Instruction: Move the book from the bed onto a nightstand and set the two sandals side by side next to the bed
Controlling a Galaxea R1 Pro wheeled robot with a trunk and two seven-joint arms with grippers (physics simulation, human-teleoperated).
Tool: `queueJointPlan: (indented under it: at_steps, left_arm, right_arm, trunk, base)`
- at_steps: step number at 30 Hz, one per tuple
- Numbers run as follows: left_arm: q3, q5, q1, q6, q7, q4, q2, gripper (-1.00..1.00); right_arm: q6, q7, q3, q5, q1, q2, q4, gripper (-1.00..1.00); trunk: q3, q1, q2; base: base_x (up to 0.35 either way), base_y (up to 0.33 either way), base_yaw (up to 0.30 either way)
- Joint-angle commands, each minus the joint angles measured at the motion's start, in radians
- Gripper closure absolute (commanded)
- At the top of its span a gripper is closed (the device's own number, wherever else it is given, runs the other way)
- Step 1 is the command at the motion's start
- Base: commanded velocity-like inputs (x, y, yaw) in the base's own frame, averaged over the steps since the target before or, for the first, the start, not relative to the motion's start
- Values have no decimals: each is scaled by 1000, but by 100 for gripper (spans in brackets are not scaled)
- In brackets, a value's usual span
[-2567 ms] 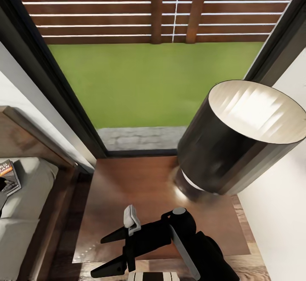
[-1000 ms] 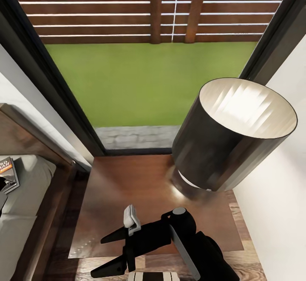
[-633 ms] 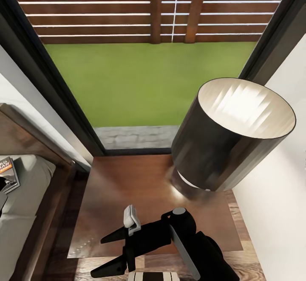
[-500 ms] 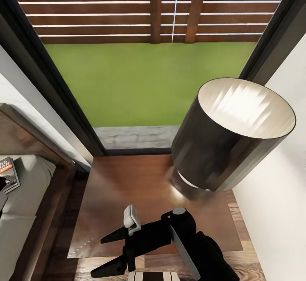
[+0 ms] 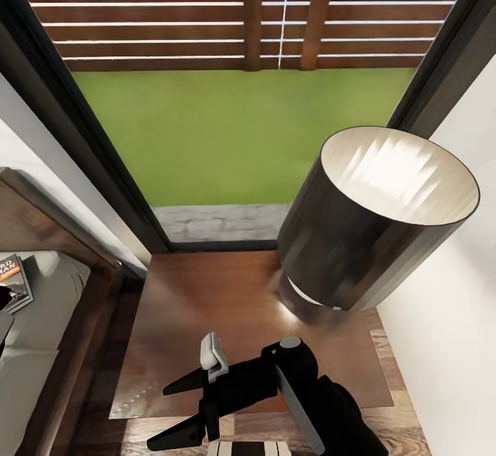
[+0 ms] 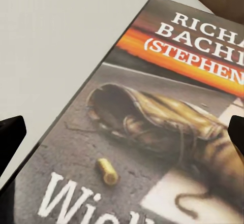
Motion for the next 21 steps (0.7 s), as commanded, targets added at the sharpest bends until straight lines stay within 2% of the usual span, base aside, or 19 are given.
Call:
queueJointPlan:
  at_steps: [1, 21]
  left_arm:
    - [-3, 23, 0, -5, -1, 53, -1, -100]
    - [-2, 23, 0, -5, -1, 50, 0, -100]
  right_arm:
    - [7, 0, 0, -5, -1, 0, 0, -100]
    - [7, -1, 0, -5, -1, 0, 0, -100]
  trunk:
    - [-1, 0, 0]
    - [-1, 0, 0]
  base:
    - [0, 0, 0]
    - [0, 0, 0]
